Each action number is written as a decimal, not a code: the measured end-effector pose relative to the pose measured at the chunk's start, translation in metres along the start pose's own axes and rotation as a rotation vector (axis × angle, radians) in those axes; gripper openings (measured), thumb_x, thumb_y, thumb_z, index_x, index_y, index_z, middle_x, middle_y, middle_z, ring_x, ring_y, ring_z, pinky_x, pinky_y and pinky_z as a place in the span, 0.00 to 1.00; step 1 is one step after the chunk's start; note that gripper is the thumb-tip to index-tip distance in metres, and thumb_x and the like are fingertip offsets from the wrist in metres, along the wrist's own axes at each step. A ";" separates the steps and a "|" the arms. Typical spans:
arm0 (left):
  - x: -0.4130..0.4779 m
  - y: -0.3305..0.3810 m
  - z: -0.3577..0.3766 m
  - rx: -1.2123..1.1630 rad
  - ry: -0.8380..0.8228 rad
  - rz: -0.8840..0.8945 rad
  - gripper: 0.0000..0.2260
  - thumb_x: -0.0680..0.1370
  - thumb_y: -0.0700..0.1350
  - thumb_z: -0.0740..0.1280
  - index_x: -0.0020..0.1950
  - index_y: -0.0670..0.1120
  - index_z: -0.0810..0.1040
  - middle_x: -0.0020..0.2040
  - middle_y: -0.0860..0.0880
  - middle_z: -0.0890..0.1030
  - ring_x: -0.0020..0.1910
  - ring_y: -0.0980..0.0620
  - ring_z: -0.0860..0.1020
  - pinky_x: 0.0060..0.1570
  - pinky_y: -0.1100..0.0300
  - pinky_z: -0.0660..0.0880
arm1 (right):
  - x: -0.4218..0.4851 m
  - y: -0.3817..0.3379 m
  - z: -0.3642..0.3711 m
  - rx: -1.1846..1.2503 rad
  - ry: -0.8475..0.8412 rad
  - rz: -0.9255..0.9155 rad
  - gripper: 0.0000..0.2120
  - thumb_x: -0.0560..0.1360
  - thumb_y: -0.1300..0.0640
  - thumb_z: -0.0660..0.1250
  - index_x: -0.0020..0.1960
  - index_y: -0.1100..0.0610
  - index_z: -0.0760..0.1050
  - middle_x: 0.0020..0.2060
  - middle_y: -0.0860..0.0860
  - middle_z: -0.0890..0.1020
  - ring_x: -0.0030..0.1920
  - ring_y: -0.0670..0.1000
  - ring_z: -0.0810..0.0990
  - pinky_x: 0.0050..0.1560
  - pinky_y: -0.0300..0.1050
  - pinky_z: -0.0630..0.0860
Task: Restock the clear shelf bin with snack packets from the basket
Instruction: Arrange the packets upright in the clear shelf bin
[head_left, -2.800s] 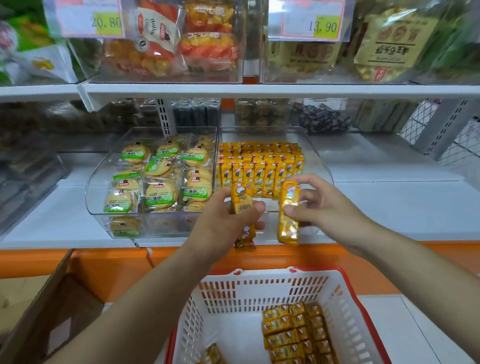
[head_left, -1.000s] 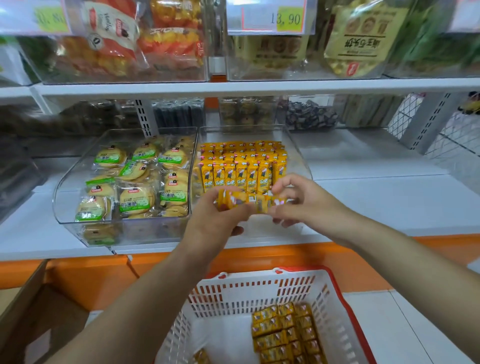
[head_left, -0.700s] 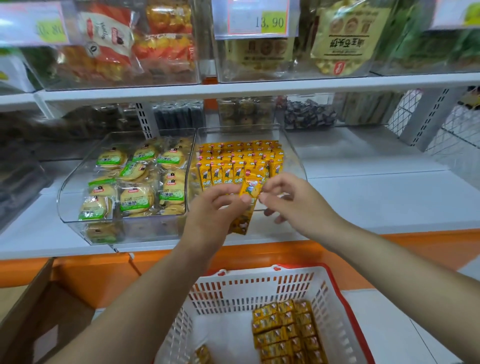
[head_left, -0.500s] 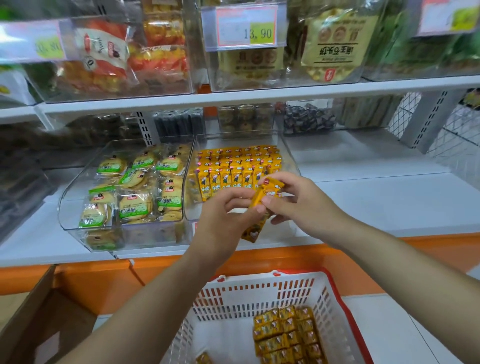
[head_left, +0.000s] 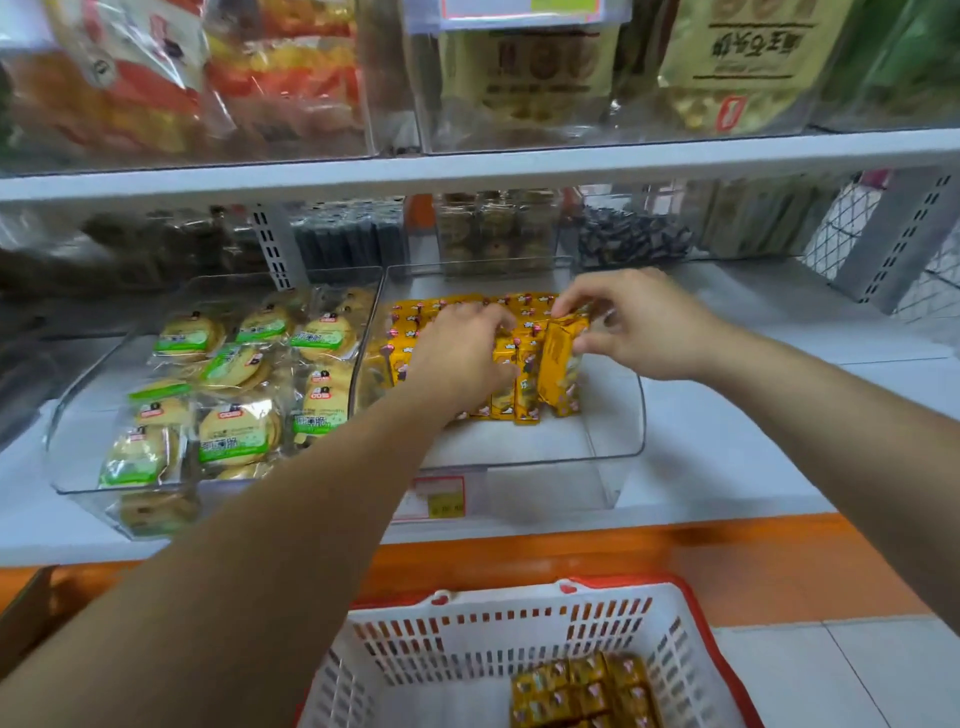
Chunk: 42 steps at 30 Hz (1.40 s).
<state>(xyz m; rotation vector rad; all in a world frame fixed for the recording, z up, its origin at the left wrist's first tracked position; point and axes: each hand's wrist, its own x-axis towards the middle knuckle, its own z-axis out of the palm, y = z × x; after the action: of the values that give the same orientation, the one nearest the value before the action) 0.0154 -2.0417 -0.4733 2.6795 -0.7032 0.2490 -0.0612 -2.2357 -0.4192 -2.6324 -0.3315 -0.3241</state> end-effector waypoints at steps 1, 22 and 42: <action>0.008 -0.002 0.005 0.029 -0.005 0.006 0.26 0.72 0.56 0.77 0.68 0.56 0.75 0.66 0.49 0.77 0.68 0.44 0.71 0.65 0.47 0.70 | 0.011 0.003 0.002 -0.036 -0.022 -0.017 0.16 0.71 0.60 0.77 0.56 0.49 0.81 0.50 0.44 0.83 0.49 0.45 0.80 0.50 0.28 0.71; 0.020 -0.015 0.039 -0.053 0.085 -0.024 0.19 0.72 0.57 0.77 0.63 0.64 0.79 0.67 0.52 0.74 0.70 0.47 0.66 0.69 0.47 0.61 | 0.077 0.018 0.036 -0.567 -0.248 0.092 0.18 0.66 0.46 0.80 0.52 0.47 0.79 0.42 0.45 0.78 0.42 0.49 0.77 0.35 0.41 0.69; 0.053 -0.009 0.048 0.327 -0.164 0.277 0.55 0.63 0.70 0.77 0.82 0.59 0.50 0.83 0.54 0.58 0.81 0.47 0.59 0.78 0.43 0.56 | -0.051 0.036 0.051 0.268 0.108 0.112 0.39 0.68 0.54 0.76 0.61 0.25 0.54 0.49 0.27 0.69 0.50 0.27 0.73 0.43 0.21 0.68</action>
<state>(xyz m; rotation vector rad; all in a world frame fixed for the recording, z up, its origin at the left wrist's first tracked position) 0.0694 -2.0760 -0.5062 2.9275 -1.1791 0.2330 -0.0899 -2.2513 -0.4927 -2.3493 -0.1775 -0.3563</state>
